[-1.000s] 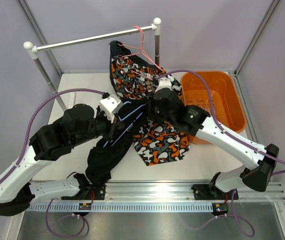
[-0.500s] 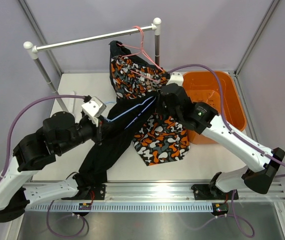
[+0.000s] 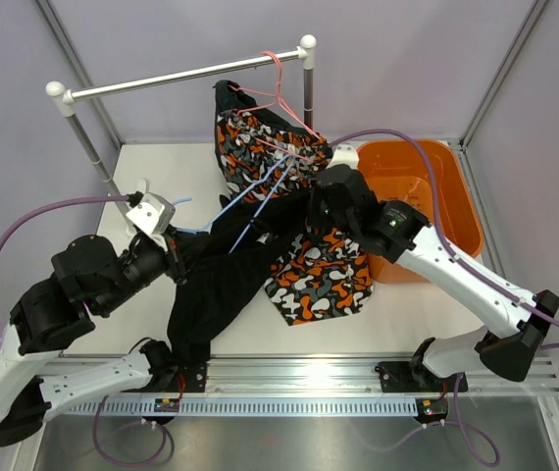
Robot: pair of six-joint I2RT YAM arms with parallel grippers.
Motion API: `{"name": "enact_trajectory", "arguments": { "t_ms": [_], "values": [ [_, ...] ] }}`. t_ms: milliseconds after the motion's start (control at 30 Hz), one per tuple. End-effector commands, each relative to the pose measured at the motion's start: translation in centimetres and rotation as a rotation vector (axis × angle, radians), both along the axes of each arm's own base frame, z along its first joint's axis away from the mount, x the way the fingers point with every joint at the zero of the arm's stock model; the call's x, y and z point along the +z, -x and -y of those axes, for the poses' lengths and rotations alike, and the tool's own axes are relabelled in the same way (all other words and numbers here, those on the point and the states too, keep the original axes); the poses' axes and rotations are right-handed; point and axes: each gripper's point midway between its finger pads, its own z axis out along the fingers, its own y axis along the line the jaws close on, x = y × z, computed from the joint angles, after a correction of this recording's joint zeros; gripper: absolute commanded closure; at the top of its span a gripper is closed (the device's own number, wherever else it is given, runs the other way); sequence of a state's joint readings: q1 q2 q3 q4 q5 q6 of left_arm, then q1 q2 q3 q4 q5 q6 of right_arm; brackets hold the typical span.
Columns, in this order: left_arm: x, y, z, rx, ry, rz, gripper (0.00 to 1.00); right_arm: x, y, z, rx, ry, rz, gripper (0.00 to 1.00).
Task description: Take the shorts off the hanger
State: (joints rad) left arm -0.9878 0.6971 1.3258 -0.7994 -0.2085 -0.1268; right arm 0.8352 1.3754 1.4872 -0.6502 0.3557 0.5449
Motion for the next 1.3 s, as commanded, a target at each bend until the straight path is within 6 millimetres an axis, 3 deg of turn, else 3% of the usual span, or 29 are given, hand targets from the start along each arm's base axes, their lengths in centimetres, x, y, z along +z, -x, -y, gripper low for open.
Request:
{"name": "enact_trajectory", "arguments": {
  "t_ms": [0, 100, 233, 367, 467, 533, 600, 633, 733, 767, 800, 833, 933, 1133, 1267],
  "values": [
    [4.0, -2.1, -0.7, 0.135, 0.162, 0.094, 1.00, 2.1, 3.3, -2.4, 0.101, -0.030, 0.056, 1.00],
    [5.4, -4.1, -1.4, 0.257, 0.210, 0.142, 1.00, 2.3, 6.4, -4.9, 0.191, -0.037, 0.062, 1.00],
    [6.8, -6.3, -0.4, 0.335, 0.214, 0.162, 1.00, 1.5, 13.0, -9.6, 0.372, -0.021, 0.058, 1.00],
    [8.3, -8.4, -1.1, 0.474, 0.196, 0.174, 1.00, 1.1, 17.0, -11.3, 0.451, 0.035, 0.056, 1.00],
    [9.0, -10.3, -2.7, 0.616, 0.165, 0.165, 1.00, 1.9, 17.8, -10.6, 0.431, 0.057, 0.072, 1.00],
    [8.3, -11.6, -3.8, 0.668, 0.133, 0.123, 1.00, 3.4, 17.9, -9.5, 0.411, 0.029, 0.086, 1.00],
    [7.8, -12.7, -3.2, 0.635, 0.137, 0.076, 1.00, 4.3, 18.0, -8.5, 0.404, 0.005, 0.098, 1.00],
    [6.9, -13.7, -4.8, 0.681, 0.112, 0.050, 1.00, 5.6, 18.2, -7.5, 0.401, -0.031, 0.109, 1.00],
    [5.2, -15.7, -5.9, 0.661, 0.103, -0.033, 1.00, 7.3, 18.0, -5.3, 0.373, -0.074, 0.135, 1.00],
    [4.3, -16.2, -4.8, 0.591, 0.110, -0.079, 1.00, 7.5, 17.8, -4.4, 0.355, -0.067, 0.143, 1.00],
    [3.6, -16.7, -5.0, 0.574, 0.109, -0.111, 1.00, 7.7, 17.7, -3.9, 0.345, -0.072, 0.147, 1.00],
    [3.1, -17.5, -6.3, 0.596, 0.116, -0.133, 1.00, 8.4, 17.7, -2.9, 0.339, -0.093, 0.154, 1.00],
    [1.4, -19.1, -6.5, 0.516, 0.151, -0.226, 1.00, 9.3, 17.7, -1.1, 0.326, -0.123, 0.172, 1.00],
    [1.2, -20.8, -6.9, 0.461, 0.165, -0.246, 1.00, 9.9, 17.2, 2.0, 0.273, -0.127, 0.195, 1.00],
    [2.4, -21.6, -6.6, 0.418, 0.181, -0.232, 1.00, 10.5, 16.9, 3.5, 0.247, -0.136, 0.213, 1.00]
  ]
}}
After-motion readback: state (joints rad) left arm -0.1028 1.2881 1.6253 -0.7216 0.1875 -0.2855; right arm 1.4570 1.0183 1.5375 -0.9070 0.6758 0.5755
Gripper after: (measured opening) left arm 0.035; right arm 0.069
